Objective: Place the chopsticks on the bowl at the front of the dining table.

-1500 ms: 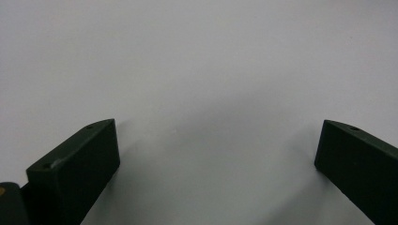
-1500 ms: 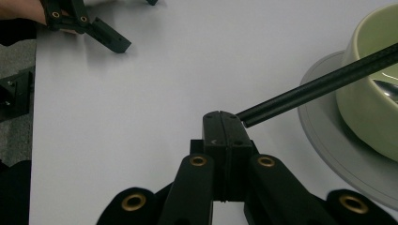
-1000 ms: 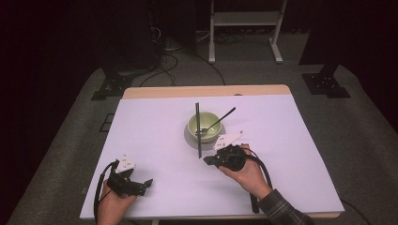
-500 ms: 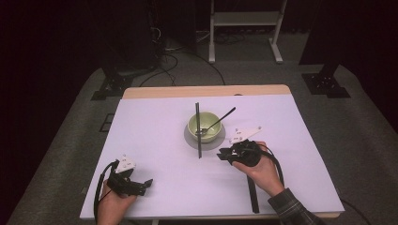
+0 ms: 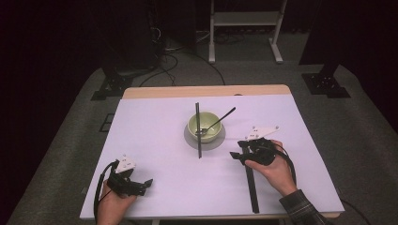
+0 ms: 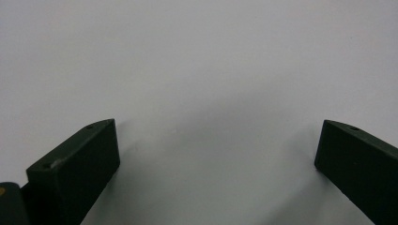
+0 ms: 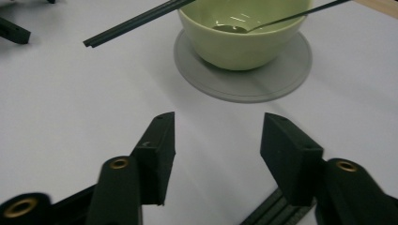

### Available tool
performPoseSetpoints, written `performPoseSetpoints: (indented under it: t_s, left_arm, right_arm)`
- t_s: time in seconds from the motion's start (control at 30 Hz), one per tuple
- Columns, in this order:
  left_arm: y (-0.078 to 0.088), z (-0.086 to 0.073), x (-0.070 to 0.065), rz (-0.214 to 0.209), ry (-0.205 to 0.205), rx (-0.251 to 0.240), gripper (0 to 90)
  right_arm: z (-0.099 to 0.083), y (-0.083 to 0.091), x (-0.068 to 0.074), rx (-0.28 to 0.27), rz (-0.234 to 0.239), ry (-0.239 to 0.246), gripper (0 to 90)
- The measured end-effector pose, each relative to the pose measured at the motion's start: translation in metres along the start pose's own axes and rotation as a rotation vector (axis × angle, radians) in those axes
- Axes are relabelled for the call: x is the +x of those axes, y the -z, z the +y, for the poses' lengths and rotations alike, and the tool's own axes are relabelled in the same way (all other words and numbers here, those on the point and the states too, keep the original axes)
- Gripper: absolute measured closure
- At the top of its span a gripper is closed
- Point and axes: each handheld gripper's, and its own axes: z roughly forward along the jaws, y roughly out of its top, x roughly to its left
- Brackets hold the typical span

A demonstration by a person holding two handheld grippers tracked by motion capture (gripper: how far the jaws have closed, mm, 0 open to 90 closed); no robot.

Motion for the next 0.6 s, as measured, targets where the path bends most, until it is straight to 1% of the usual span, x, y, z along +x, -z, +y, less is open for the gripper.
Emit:
performPoseSetpoints:
  t_s: [0.1,0.33,0.47,0.6]
  left_arm:
    - [0.000,0.000,0.000,0.001,0.000,-0.001,0.0]
    - [0.000,0.000,0.000,0.001,-0.003,0.000,0.0]
    - [0.000,0.000,0.000,0.001,-0.001,-0.003,0.0]
    - [0.000,0.000,0.000,0.001,0.002,-0.003,0.0]
  right_arm:
    - [-0.002,0.004,-0.003,-0.014,-0.010,-0.007,31.9]
    - [-0.010,0.013,-0.010,-0.035,-0.025,-0.036,19.6]
    - [-0.014,0.017,-0.012,-0.036,-0.026,-0.050,18.3]
    - [-0.017,0.020,-0.014,-0.035,-0.029,-0.050,18.2]
